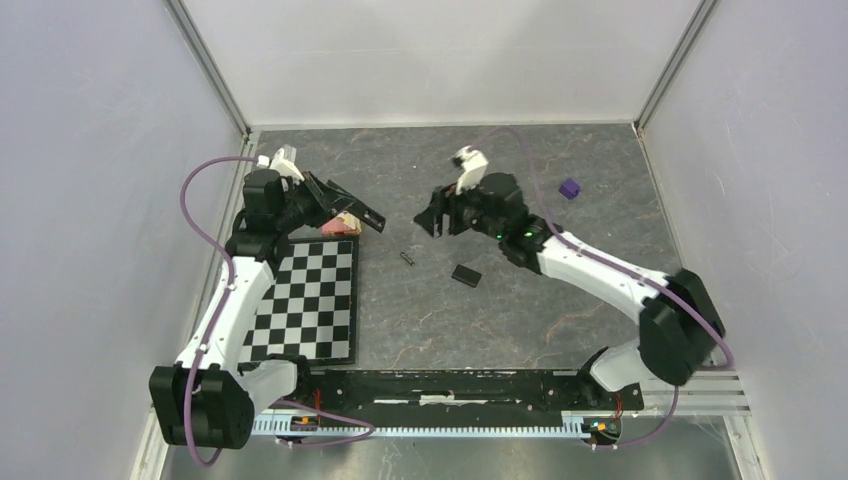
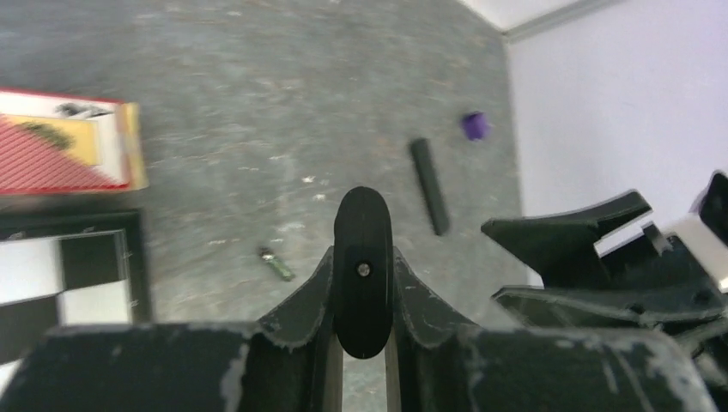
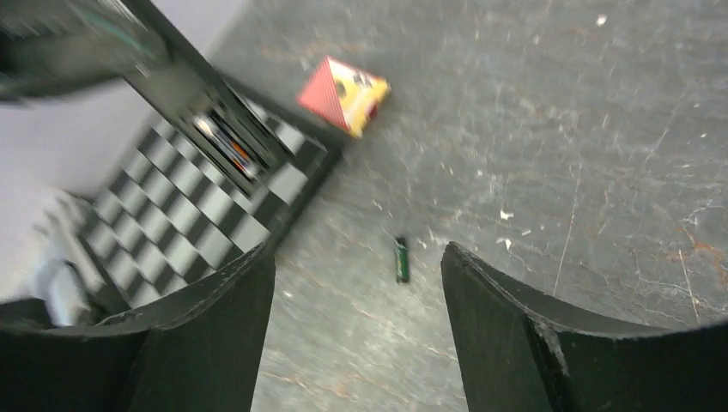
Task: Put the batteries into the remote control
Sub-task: Load the battery into the remote control, then pick up the battery from the center of the board.
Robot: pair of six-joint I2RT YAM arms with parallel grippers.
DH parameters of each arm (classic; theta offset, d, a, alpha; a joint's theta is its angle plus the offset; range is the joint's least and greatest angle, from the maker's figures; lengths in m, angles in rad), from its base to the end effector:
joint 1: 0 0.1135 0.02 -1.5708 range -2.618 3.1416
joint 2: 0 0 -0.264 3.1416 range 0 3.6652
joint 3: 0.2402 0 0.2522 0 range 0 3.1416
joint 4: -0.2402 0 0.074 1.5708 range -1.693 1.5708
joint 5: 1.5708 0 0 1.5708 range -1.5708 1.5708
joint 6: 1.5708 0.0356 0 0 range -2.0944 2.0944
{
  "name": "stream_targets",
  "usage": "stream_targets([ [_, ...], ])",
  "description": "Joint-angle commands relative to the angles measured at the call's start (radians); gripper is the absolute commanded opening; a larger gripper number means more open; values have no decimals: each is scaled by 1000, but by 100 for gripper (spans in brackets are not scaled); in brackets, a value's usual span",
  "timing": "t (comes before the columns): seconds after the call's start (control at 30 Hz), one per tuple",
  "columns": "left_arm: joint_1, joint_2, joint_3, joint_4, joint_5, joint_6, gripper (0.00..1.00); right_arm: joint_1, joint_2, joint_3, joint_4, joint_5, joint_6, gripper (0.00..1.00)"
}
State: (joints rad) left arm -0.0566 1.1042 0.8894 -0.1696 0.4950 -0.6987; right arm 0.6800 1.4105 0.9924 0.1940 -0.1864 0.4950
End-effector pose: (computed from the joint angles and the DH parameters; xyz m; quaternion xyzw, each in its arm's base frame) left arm 0.2496 -0.0311 0.3162 -0.1237 0.8060 -0.3887 0.4289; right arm 0.2543 0.2141 0.3053 -0.1297 0.7697 0.4047 0.4765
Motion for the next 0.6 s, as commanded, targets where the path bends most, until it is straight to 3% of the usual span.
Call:
stream_targets([
  [0.0, 5, -51, 46, -171, -231, 109, 2, 108, 156, 131, -262, 179, -282, 75],
  [0.23, 6, -103, 51, -198, -296, 117, 2, 206, 360, 255, -344, 264, -356, 68],
  [0.57, 6, -109, 56, -200, -272, 116, 2, 240, 534, 351, -350, 269, -386, 47],
])
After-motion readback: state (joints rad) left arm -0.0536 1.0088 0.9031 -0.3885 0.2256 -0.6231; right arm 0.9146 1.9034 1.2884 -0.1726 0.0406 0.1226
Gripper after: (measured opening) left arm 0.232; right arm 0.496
